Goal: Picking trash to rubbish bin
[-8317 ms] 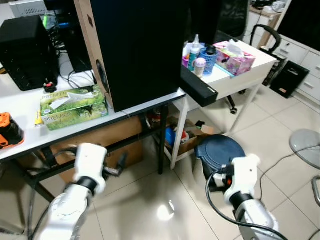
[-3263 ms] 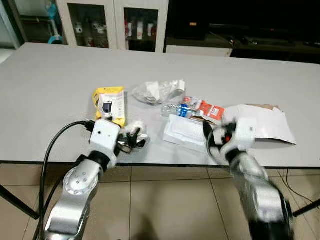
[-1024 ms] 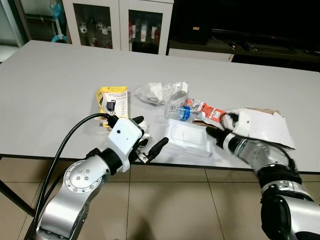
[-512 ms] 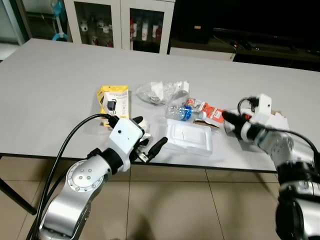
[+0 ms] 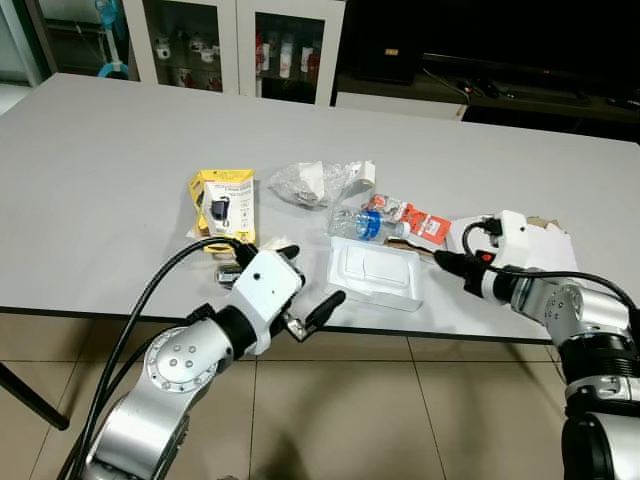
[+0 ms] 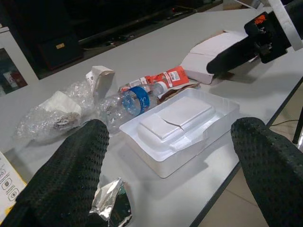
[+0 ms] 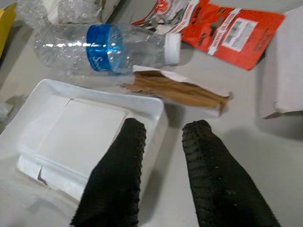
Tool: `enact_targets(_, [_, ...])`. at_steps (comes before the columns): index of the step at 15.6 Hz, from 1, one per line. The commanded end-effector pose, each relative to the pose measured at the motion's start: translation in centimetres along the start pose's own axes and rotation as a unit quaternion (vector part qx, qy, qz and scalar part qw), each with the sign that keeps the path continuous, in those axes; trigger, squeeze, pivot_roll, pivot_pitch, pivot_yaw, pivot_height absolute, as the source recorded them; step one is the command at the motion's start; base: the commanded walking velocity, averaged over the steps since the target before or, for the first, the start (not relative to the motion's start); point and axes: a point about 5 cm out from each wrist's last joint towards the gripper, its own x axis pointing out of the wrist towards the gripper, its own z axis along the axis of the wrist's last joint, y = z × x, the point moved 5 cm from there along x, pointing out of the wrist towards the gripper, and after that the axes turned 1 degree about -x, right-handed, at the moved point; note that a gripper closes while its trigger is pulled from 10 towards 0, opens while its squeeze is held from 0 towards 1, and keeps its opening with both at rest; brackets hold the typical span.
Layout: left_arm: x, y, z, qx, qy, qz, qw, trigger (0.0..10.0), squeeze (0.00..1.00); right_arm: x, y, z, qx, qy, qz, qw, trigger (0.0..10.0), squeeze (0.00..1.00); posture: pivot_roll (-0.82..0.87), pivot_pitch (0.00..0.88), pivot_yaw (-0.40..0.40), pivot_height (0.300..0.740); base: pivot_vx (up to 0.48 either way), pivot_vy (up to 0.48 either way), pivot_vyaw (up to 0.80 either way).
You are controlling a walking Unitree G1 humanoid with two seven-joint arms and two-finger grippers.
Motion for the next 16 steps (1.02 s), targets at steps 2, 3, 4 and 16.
enact_targets(2, [0.0,-0.3,0.7,0.01,-0.006,-0.009,1.0,10.0,0.0,0.4,0.7,-0.9,0.015,0.009,0.015,1.0,10.0,1.0,0.0,0.0,-0.117,0.74,0.0,0.0,0.0])
enact_targets(3, [0.0,-0.3,0.7,0.011,-0.006,-0.01,1.0,10.0,0.0,0.6,0.7,-1.0,0.015,0.009,0.015,1.0,10.0,1.0,0.0,0.0,-0.117,0.74,0.0,0.0,0.0])
enact_targets(4, [0.0,-0.2,0.7,0.013,-0.006,-0.01,1.0,10.0,0.0,0.7,0.7,-1.1,0.012,0.01,0.011,1.0,10.0,1.0,0.0,0.0,-0.117,0.74,0.0,0.0,0.0])
enact_targets(16, [0.2,-0.8,0.5,0.011,-0.004,-0.029,1.0,10.0,0.0,2.3,-0.1,-5.8,-0.021,0.068,-0.049,0.996,10.0,0.0,0.0,0.0,-0.11,0.74,0.0,0.0,0.0])
